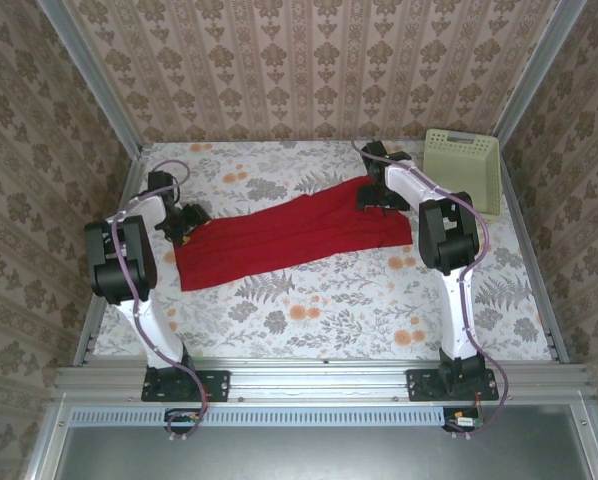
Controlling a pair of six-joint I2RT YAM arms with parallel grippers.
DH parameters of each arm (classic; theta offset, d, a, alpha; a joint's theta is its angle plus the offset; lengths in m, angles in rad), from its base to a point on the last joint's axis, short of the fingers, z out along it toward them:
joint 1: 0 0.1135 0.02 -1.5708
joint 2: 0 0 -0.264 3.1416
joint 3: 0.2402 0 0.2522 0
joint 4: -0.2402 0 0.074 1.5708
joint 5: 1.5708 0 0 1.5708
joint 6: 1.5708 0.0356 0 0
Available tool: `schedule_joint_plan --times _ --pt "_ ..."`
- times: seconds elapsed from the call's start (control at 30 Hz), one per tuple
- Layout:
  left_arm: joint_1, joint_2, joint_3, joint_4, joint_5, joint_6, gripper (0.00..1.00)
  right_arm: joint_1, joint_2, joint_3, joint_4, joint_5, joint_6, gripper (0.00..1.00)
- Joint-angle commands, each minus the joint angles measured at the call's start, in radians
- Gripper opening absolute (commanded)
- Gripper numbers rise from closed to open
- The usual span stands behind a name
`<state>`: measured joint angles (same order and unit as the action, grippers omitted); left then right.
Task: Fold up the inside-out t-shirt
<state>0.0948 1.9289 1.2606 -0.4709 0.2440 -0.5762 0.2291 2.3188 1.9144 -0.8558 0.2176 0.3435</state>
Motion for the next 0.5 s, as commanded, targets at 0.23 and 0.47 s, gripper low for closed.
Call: schedule_joint_plan --times 0.23,0.47 --pt "0.032 -0.077 -0.003 -0.087 -0.080 0.005 0.70 0.009 0.006 -0.053 -0.044 0.006 0.051 0.86" --pt "-0.024 -0.032 0.273 -0.276 -0.275 0.149 0.70 0.026 -0.175 -0.175 0.038 0.061 0.062 0.87"
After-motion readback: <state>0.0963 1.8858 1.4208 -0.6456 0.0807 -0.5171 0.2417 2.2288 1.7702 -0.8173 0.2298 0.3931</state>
